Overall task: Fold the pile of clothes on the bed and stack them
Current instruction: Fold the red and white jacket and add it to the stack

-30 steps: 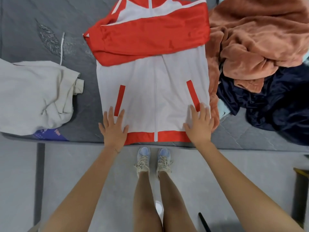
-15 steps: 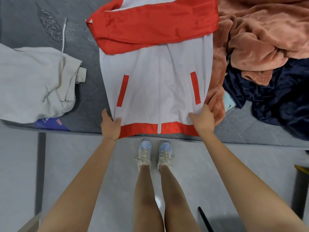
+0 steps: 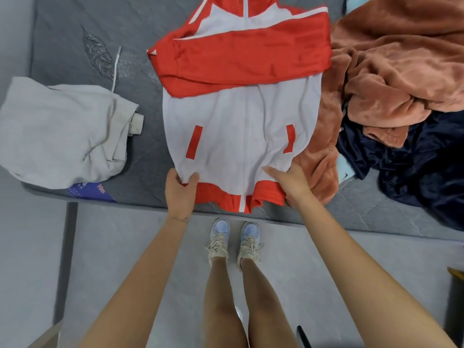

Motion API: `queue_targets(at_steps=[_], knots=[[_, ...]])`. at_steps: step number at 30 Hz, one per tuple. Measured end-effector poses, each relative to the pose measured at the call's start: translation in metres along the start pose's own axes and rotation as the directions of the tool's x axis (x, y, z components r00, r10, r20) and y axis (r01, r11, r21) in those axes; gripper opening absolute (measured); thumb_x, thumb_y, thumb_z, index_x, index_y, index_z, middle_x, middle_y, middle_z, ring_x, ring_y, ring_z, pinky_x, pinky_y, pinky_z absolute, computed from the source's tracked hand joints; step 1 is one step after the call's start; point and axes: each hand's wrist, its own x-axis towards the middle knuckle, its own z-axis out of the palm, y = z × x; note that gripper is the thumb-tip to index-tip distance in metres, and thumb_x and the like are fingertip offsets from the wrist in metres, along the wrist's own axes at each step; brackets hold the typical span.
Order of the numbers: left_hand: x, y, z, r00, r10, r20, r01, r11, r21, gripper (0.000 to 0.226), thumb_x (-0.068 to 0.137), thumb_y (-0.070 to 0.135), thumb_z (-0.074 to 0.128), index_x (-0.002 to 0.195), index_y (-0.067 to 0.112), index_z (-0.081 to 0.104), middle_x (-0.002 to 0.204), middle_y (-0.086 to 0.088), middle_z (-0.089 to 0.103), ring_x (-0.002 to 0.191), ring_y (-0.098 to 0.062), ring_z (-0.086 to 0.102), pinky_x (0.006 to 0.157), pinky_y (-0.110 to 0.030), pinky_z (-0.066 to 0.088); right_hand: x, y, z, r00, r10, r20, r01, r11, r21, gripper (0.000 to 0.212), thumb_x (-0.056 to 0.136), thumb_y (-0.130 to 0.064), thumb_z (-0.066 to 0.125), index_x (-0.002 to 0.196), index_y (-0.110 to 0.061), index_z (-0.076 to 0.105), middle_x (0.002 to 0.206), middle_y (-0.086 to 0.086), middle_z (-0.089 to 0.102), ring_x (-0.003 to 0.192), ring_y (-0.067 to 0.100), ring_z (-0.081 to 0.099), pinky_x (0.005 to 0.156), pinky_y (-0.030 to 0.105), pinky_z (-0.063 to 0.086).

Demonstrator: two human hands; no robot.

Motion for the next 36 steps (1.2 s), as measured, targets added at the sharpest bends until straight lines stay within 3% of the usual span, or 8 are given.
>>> queue_targets(at_steps=[5,8,13,18,22,27,32,36], knots=[[0.016,0.049,0.012,0.998,0.002,0.055,0.016,0.952,-0.307,0.016,0.089,0.013,0.069,0.102,0.015,0.06,0.099,-0.003,0.064,0.091,-0.013,0.062,0.087,-0.035,0.056,0.002,-0.055,0.016,0.999,-0.041,-0.019,0.044,0.981,0.187,0.014,0.087,-0.007,0.069,0.092,-0.021,0.068,0.108,0.012,0.072,0.103,0.031,0.068,0.095,0.052,0.052],[0.044,0.082,0.019,0.985,-0.131,0.11,0.165,0.901,-0.402,0.018,0.09,0.015,0.067,0.106,0.013,0.059,0.107,-0.01,0.06,0.096,-0.021,0.063,0.075,-0.039,0.059,0.013,-0.088,0.018,0.998,-0.055,-0.043,0.065,0.958,0.278,0.006,0.087,-0.007,0.069,0.092,-0.01,0.068,0.102,0.017,0.072,0.097,0.033,0.069,0.089,0.048,0.056],[0.096,0.125,0.027,0.959,-0.199,0.202,0.278,0.797,-0.535,0.018,0.092,0.009,0.061,0.109,0.011,0.055,0.111,-0.012,0.058,0.098,-0.022,0.061,0.06,-0.027,0.057,0.057,-0.135,0.022,0.993,0.113,0.027,-0.112,0.878,0.465,0.027,0.085,-0.015,0.073,0.107,-0.002,0.064,0.089,0.016,0.07,0.07,0.024,0.07,0.061,0.031,0.058],[0.15,0.157,0.035,0.944,-0.182,0.277,0.316,0.739,-0.594,0.035,0.095,0.012,0.059,0.129,0.008,0.055,0.123,-0.014,0.062,0.109,-0.029,0.063,0.066,-0.03,0.058,0.101,-0.177,0.029,0.988,0.136,-0.072,-0.075,0.836,0.543,0.057,0.076,-0.023,0.079,0.121,0.007,0.062,0.116,0.023,0.068,0.097,0.032,0.069,0.078,0.035,0.059],[0.192,0.178,0.042,0.942,-0.161,0.294,0.314,0.735,-0.602,0.042,0.097,0.016,0.058,0.138,0.012,0.05,0.133,-0.012,0.058,0.116,-0.028,0.061,0.068,-0.03,0.059,0.13,-0.205,0.032,0.971,0.124,-0.206,0.027,0.795,0.606,0.066,0.074,-0.026,0.077,0.128,0.005,0.056,0.113,0.021,0.069,0.094,0.03,0.071,0.071,0.031,0.058],[0.243,0.193,0.055,0.945,-0.204,0.257,0.325,0.695,-0.642,0.052,0.098,0.016,0.058,0.146,0.016,0.038,0.138,-0.011,0.053,0.114,-0.027,0.061,0.07,-0.032,0.061,0.16,-0.23,0.023,0.92,0.159,-0.358,0.113,0.767,0.632,0.016,0.09,-0.019,0.067,0.102,-0.01,0.065,0.088,0.007,0.071,0.073,0.019,0.069,0.064,0.027,0.056],[0.28,0.212,0.068,0.962,-0.206,0.178,0.27,0.648,-0.712,0.026,0.1,0.01,0.052,0.124,0.002,0.052,0.108,-0.013,0.066,0.089,-0.024,0.067,0.067,-0.03,0.06,0.197,-0.261,0.013,0.923,0.19,-0.335,0.127,0.672,0.73,0.008,0.093,-0.012,0.061,0.091,-0.007,0.068,0.077,0.005,0.072,0.068,0.017,0.069,0.06,0.029,0.056],[0.313,0.226,0.073,0.969,-0.219,0.112,0.222,0.583,-0.781,0.015,0.1,0.006,0.052,0.114,0.0,0.054,0.094,-0.008,0.065,0.087,-0.019,0.065,0.068,-0.026,0.059,0.228,-0.292,0.002,0.92,0.157,-0.359,0.192,0.618,0.762,0.014,0.097,-0.007,0.051,0.106,-0.003,0.061,0.088,0.011,0.066,0.073,0.019,0.066,0.058,0.03,0.06]])
